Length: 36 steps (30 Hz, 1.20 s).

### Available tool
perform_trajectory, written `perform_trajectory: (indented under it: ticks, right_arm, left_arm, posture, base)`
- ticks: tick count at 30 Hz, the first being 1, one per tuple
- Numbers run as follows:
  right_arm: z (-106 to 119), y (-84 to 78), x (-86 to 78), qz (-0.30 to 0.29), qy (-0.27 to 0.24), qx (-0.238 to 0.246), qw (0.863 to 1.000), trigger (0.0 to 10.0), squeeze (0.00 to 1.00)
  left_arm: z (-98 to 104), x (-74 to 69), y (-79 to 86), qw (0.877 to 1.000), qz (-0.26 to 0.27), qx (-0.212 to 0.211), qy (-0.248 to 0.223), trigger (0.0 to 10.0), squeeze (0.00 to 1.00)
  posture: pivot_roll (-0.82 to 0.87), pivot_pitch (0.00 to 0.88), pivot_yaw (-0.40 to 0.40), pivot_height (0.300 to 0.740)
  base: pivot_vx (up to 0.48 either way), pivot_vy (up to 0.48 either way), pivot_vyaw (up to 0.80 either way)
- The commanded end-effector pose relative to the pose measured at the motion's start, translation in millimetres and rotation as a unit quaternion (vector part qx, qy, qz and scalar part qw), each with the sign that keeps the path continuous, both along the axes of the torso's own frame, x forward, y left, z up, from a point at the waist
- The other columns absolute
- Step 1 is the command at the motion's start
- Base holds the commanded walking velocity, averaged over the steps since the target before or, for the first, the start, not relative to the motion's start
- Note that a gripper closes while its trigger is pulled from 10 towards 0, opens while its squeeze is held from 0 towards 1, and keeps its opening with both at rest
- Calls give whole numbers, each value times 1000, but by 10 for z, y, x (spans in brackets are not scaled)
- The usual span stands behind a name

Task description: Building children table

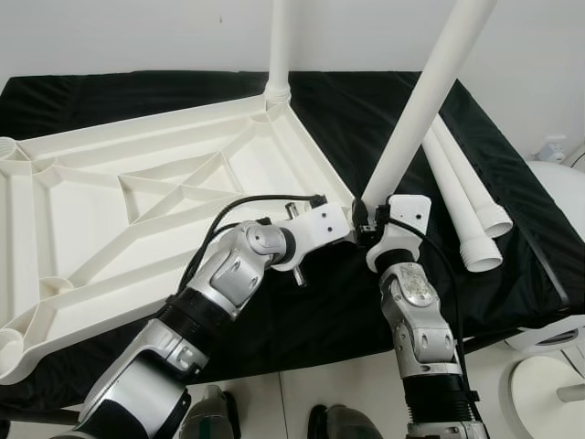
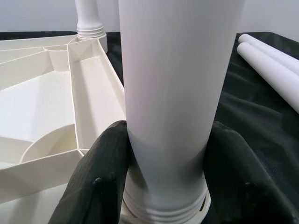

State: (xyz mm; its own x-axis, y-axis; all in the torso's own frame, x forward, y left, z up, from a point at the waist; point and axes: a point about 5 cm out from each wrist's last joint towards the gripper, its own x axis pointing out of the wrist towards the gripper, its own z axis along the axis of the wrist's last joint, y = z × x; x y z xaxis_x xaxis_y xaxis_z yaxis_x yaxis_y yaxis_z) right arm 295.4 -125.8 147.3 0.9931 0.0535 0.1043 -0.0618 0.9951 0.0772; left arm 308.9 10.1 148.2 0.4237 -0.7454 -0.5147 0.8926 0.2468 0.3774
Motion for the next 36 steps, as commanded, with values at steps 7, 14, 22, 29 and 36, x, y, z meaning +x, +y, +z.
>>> perform_trajectory:
  ticks: [7, 14, 22, 29, 36]
  right_arm:
    - [191, 171, 2, 17, -36, 31, 999, 10000, 1000]
    - [177, 121, -6, 14, -34, 19, 999, 10000, 1000]
    - [133, -54, 0, 80, -33, -3, 996, 10000, 0]
    - [134, -243, 51, 143, -35, -31, 989, 10000, 0]
    - [131, -547, 158, 185, -28, -73, 980, 10000, 0]
  left_arm:
    - [73, -123, -208, 998, -56, -15, -10, 10000, 0]
    - [76, -124, -213, 998, -57, -15, -10, 10000, 0]
    - [75, -123, -217, 998, -57, -15, -10, 10000, 0]
    - [78, -118, -215, 998, -57, -14, -11, 10000, 0]
    - [83, -112, -218, 998, -56, -15, -11, 10000, 0]
  posture:
    - [-35, 64, -40, 740]
    - [-37, 66, -40, 740]
    - [-38, 67, -38, 740]
    - [-37, 67, -37, 740]
    - [-38, 65, -37, 740]
  base:
    - [0, 0, 0]
    - [0, 0, 0]
    - [0, 0, 0]
    - [0, 0, 0]
    - [0, 0, 0]
